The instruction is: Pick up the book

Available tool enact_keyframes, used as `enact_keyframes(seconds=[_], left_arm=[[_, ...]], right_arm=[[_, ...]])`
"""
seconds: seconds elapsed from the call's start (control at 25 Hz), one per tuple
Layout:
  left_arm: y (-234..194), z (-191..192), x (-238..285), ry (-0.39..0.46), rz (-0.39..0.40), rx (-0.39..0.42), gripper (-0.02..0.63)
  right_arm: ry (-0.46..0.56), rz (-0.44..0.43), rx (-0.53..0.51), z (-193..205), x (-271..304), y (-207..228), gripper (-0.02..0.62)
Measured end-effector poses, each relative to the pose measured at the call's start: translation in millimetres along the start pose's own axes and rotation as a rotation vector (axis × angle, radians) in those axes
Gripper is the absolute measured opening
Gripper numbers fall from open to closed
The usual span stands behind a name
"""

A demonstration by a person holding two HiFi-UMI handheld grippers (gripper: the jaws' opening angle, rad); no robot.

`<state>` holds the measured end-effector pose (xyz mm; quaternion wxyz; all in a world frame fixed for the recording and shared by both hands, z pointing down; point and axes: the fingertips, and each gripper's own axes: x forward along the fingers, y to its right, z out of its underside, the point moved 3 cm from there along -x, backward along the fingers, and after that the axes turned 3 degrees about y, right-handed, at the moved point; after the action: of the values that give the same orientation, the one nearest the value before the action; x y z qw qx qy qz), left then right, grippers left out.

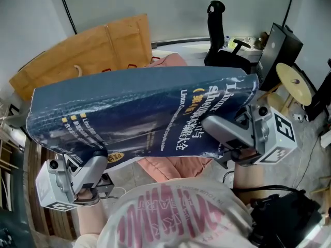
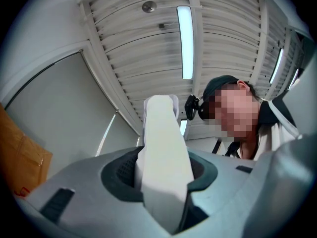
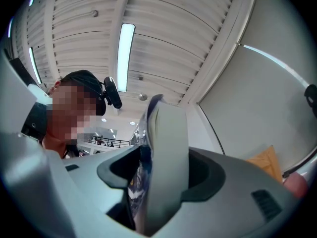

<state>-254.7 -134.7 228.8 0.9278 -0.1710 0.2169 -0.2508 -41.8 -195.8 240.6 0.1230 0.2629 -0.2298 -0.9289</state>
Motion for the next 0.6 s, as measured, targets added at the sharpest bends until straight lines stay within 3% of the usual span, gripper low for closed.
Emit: enact_keyframes(seconds=[0.6], left_arm=[[2.5, -0.3, 0.7, -0.006, -0.019, -0.001, 0.19]], right_arm=[[-0.008, -0.003, 0.014, 0.8, 0.3, 0.9, 0.259]])
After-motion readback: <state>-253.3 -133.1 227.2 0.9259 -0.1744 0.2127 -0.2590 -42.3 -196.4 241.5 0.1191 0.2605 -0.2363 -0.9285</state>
